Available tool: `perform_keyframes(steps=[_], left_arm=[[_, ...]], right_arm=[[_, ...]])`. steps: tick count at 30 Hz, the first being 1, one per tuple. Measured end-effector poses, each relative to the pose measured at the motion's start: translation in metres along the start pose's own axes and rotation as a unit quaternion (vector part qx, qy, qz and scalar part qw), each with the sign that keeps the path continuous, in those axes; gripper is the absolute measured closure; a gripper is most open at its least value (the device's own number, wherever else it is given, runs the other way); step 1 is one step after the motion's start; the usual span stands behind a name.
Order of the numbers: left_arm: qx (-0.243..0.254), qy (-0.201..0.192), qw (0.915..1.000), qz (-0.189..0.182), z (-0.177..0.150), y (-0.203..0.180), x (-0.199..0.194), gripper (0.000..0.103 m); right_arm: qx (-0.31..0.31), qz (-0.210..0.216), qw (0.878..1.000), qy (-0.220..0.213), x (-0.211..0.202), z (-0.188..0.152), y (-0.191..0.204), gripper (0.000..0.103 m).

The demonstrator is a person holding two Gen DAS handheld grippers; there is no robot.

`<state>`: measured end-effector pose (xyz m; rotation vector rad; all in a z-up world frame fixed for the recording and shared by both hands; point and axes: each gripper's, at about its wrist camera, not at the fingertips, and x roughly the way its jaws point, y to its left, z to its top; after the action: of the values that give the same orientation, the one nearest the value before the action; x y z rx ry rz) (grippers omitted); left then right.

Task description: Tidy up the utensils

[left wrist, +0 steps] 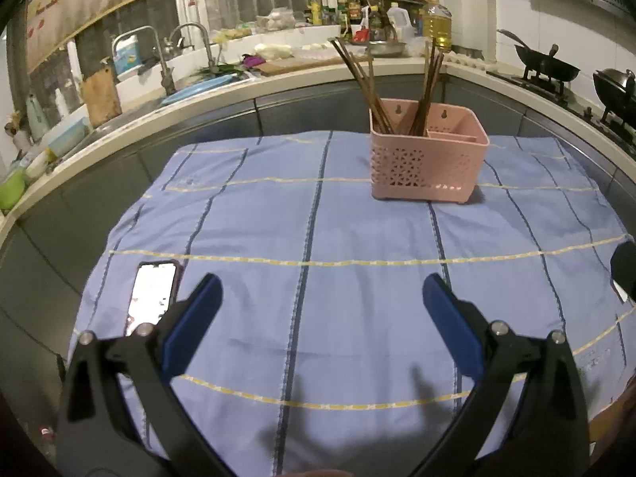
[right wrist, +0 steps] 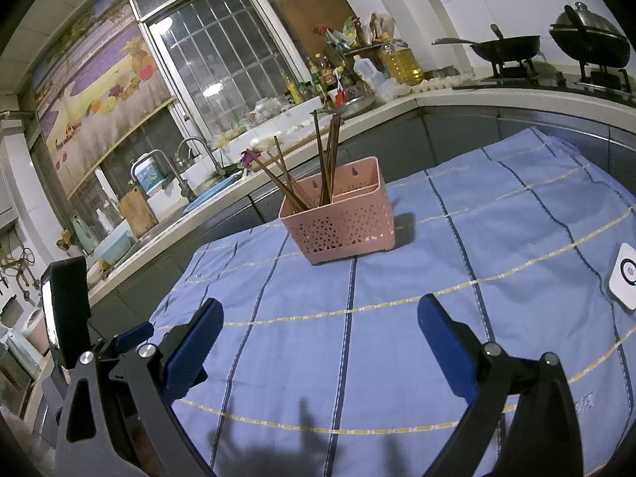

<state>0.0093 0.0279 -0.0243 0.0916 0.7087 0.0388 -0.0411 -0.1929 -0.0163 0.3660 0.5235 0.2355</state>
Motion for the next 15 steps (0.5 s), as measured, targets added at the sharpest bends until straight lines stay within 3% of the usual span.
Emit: perform_keyframes(steps=[15], left_arm=[[0.007,-0.002,1.0,0.001,-0.0034,-0.0011,-0.0011,0.006]], right_arm=[[0.002,0.001,1.0,0.003,0.0007,-0.0018,0.0001,0.006]])
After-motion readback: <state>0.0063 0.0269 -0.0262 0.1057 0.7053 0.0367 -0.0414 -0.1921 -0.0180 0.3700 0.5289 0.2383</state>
